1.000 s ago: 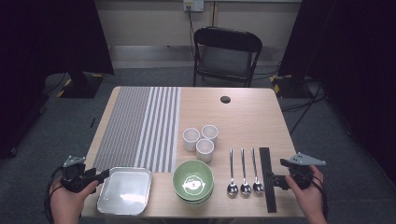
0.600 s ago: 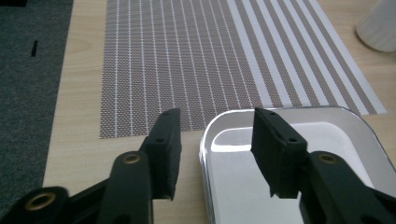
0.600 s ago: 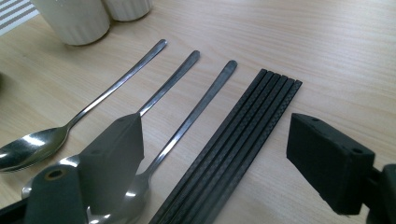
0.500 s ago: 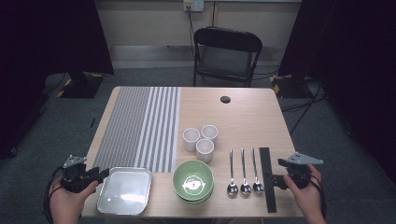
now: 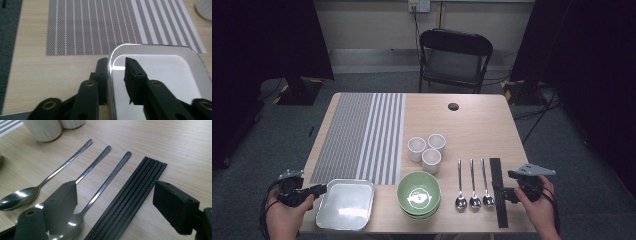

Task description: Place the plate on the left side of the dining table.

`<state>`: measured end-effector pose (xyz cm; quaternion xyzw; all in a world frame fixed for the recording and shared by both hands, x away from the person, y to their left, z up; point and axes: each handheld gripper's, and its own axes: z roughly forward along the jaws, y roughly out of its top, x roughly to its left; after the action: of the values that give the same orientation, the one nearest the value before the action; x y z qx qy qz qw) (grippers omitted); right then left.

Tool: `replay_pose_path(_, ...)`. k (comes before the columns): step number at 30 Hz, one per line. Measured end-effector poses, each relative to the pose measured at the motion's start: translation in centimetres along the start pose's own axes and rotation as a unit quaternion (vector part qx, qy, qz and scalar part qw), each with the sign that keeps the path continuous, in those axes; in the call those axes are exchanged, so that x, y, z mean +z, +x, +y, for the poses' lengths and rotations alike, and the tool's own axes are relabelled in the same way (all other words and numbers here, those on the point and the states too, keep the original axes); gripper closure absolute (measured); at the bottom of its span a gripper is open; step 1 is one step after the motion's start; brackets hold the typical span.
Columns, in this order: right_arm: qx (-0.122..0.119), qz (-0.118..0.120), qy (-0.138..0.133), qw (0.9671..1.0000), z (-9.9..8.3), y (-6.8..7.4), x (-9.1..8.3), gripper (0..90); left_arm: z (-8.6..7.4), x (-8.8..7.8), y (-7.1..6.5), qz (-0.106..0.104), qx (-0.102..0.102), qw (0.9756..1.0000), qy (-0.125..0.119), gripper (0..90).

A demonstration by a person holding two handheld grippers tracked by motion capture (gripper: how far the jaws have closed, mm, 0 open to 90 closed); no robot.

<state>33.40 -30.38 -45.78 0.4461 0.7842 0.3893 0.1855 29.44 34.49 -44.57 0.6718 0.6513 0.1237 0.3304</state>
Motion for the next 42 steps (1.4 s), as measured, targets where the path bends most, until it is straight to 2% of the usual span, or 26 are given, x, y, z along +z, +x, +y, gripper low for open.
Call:
replay_pose_path(1,0.001,-0.001,0.000,1.0000,0.0,0.0,0.0,19.0,0.0,0.0,0.0,0.006,0.002,1.0000,0.003,76.4)
replay_pose_path(5,0.002,-0.003,-0.002,1.0000,-0.1,-0.1,-0.2,19.0,0.1,0.2,-0.1,0.006,0.002,0.9999,0.012,77.2)
replay_pose_path(7,0.002,-0.003,-0.002,1.0000,-0.1,-0.1,-0.2,19.1,0.2,0.4,-0.2,-0.005,-0.004,0.9998,0.019,79.8)
replay_pose_path(10,0.001,-0.002,0.000,1.0000,-0.2,-0.2,-0.3,19.2,0.4,0.6,-0.2,0.002,-0.001,0.9997,0.024,80.6)
replay_pose_path(12,0.001,-0.005,0.001,1.0000,-0.4,-0.2,-0.5,19.3,0.5,0.9,-0.2,0.014,0.004,0.9995,0.028,80.0)
replay_pose_path(15,0.003,-0.007,0.001,1.0000,-0.6,-0.2,-0.8,19.3,0.7,1.0,-0.2,0.010,0.001,0.9994,0.033,82.0)
replay_pose_path(17,0.008,-0.009,-0.002,0.9999,-0.7,-0.3,-1.1,19.3,0.8,1.1,-0.2,0.014,0.001,0.9991,0.039,83.6)
replay_pose_path(18,0.011,-0.012,-0.002,0.9999,-0.8,-0.4,-1.3,19.3,0.8,1.2,-0.1,0.025,-0.009,0.9986,0.045,84.9)
replay_pose_path(19,0.011,-0.011,-0.003,0.9999,-0.8,-0.4,-1.3,19.3,0.8,1.2,-0.1,0.025,-0.009,0.9986,0.045,84.8)
replay_pose_path(20,0.010,-0.012,-0.003,0.9999,-0.8,-0.4,-1.4,19.3,0.8,1.2,0.1,0.016,-0.020,0.9986,0.047,85.9)
replay_pose_path(24,0.009,-0.012,-0.003,0.9999,-0.8,-0.3,-1.3,19.5,0.8,1.1,0.1,0.012,-0.028,0.9983,0.049,88.6)
replay_pose_path(27,0.009,-0.011,-0.002,0.9999,-0.8,-0.3,-1.3,19.5,0.8,1.1,0.2,0.012,-0.026,0.9981,0.054,88.7)
replay_pose_path(32,0.004,-0.010,0.000,0.9999,-0.6,-0.2,-1.0,19.8,0.6,1.2,0.1,0.014,-0.039,0.9981,0.044,88.7)
replay_pose_path(34,0.002,-0.009,0.002,1.0000,-0.5,-0.1,-1.0,19.8,0.6,1.2,0.2,0.012,-0.035,0.9982,0.046,88.6)
replay_pose_path(38,0.000,-0.009,0.002,1.0000,-0.4,0.0,-0.9,19.9,0.5,1.3,0.3,0.008,-0.050,0.9979,0.040,88.5)
replay_pose_path(39,0.001,-0.007,0.004,1.0000,-0.4,0.0,-0.8,20.0,0.4,1.3,0.4,0.008,-0.061,0.9975,0.037,88.5)
replay_pose_path(42,0.002,-0.008,0.005,1.0000,-0.4,-0.1,-0.8,20.2,0.4,1.4,0.5,0.003,-0.063,0.9974,0.033,88.6)
